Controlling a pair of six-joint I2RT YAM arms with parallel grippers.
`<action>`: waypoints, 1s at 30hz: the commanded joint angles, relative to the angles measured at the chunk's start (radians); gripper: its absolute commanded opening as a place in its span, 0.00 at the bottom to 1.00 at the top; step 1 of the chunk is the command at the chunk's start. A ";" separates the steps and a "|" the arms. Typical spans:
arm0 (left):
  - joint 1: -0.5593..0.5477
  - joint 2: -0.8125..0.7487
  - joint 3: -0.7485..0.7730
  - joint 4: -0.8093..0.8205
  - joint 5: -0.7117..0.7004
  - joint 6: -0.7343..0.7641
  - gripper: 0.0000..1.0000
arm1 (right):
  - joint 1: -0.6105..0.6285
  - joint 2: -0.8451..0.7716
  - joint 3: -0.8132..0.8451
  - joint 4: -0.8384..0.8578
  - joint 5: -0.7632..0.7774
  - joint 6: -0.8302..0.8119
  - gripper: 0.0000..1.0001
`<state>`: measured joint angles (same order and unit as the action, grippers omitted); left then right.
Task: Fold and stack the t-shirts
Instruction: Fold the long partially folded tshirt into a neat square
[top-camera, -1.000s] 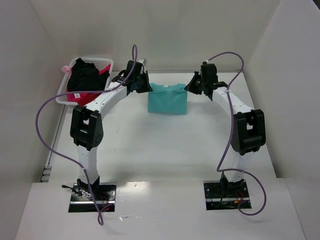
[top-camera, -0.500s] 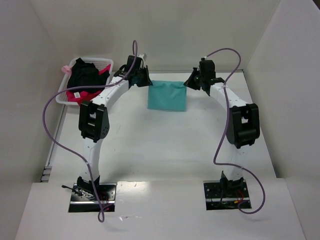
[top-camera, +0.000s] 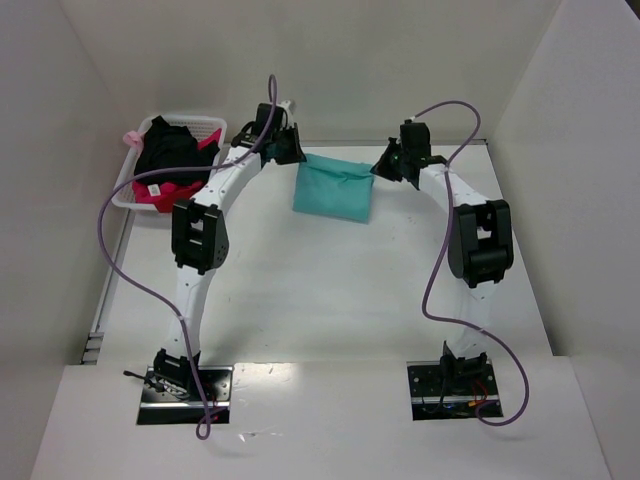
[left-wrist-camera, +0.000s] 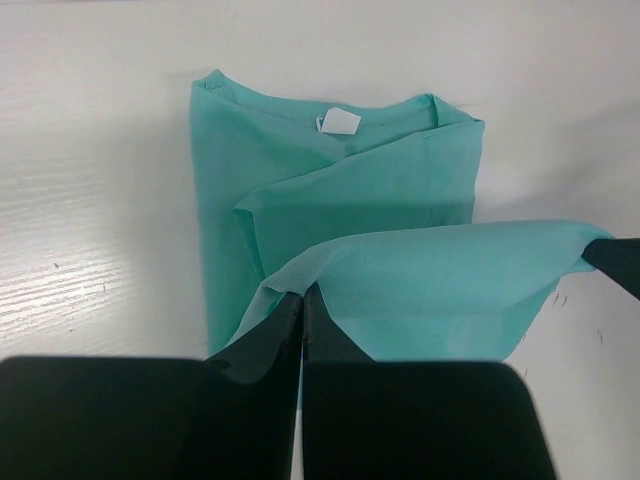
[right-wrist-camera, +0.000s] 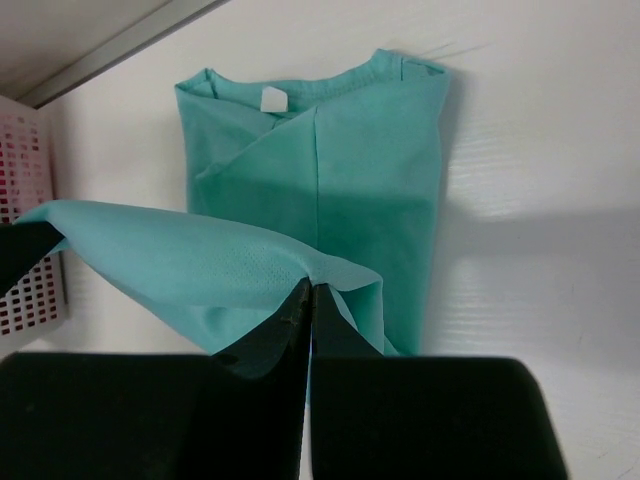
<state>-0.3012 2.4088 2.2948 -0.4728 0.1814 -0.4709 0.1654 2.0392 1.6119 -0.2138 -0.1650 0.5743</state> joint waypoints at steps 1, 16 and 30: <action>0.010 -0.014 0.039 0.007 0.003 0.034 0.00 | -0.009 -0.059 0.013 0.062 0.013 -0.019 0.00; -0.041 -0.411 -0.558 0.186 0.003 0.003 0.00 | 0.000 -0.390 -0.337 0.113 -0.021 0.039 0.00; -0.116 -0.761 -0.928 0.197 0.023 -0.026 0.00 | 0.114 -0.767 -0.642 0.060 0.033 0.113 0.00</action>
<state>-0.3820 1.7233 1.3979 -0.2951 0.1967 -0.4789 0.2714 1.3708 1.0107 -0.1566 -0.1715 0.6624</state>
